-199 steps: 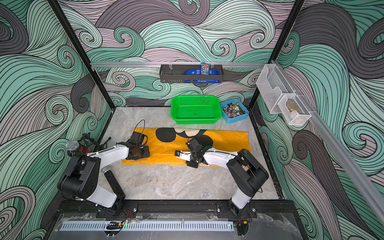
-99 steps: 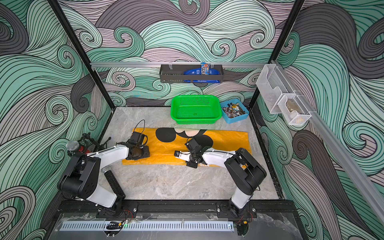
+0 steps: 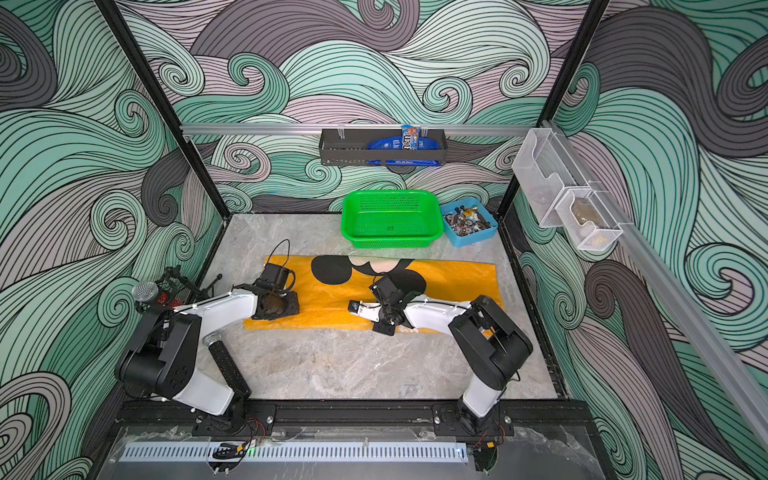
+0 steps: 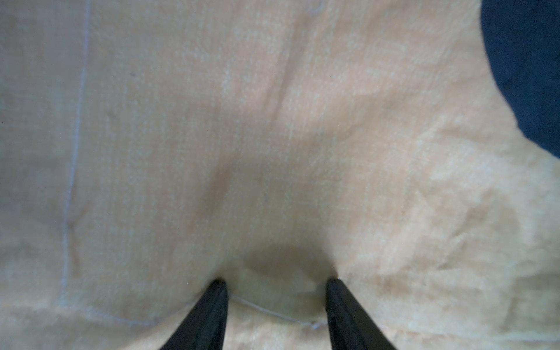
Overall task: Roll up the pillowcase
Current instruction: Fold the pillowcase at the center of the board.
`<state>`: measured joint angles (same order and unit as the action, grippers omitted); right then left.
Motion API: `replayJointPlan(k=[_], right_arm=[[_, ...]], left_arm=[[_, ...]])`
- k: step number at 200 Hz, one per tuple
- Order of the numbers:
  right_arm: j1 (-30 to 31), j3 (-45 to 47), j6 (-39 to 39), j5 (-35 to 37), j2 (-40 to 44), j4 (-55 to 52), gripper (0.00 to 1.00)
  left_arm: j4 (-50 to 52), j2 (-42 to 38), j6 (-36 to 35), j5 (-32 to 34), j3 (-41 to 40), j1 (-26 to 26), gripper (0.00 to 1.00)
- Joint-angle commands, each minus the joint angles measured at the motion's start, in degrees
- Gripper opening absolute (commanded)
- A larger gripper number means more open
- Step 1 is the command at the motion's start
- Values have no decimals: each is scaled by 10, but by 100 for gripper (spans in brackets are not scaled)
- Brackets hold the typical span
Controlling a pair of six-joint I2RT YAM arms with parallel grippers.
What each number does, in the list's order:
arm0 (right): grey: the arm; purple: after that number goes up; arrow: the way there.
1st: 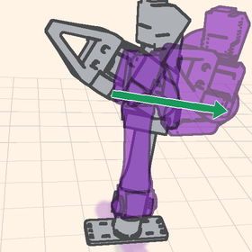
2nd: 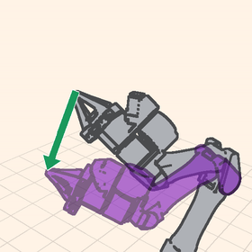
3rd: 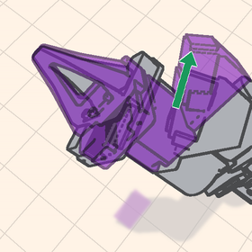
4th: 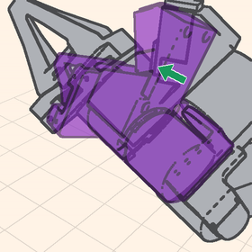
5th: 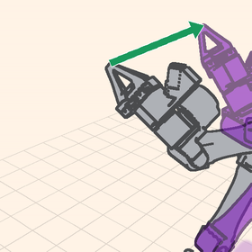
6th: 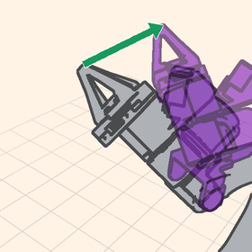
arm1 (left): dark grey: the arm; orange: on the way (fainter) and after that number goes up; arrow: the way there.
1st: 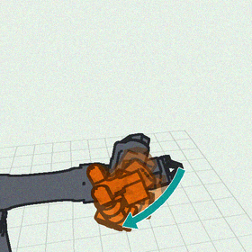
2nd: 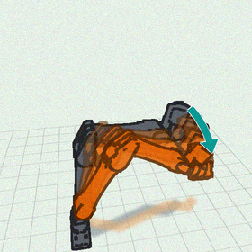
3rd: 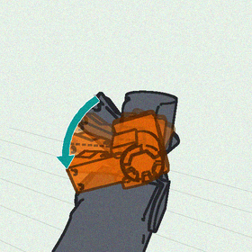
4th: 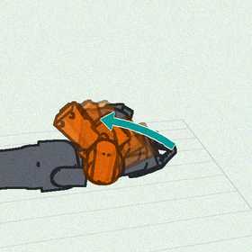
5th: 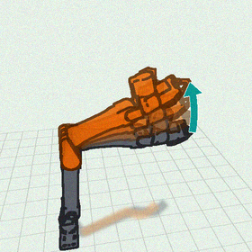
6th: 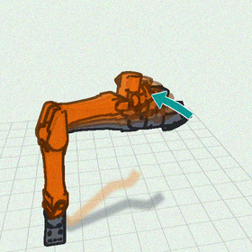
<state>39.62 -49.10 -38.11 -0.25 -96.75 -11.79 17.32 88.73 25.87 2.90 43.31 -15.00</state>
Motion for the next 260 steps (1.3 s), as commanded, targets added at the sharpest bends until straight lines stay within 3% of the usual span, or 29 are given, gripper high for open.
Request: replayJointPlan(k=[1,120,157,178,220,260], right_arm=[[-2,-12,8,-2,-6,-3,3],[8,0,32,-34,34,-26,0],[11,9,39,15,43,-26,0],[4,17,32,40,56,-29,20],[-11,46,10,60,77,-37,36],[-18,50,0,65,70,-37,40]], left_arm=[[10,19,-11,-10,-17,8,55],[11,21,-15,-15,-10,8,55],[11,21,-17,-16,-10,8,55],[13,21,-19,-15,-9,8,55],[13,21,-22,-13,-10,8,55],[11,22,-23,-15,-13,8,55]])
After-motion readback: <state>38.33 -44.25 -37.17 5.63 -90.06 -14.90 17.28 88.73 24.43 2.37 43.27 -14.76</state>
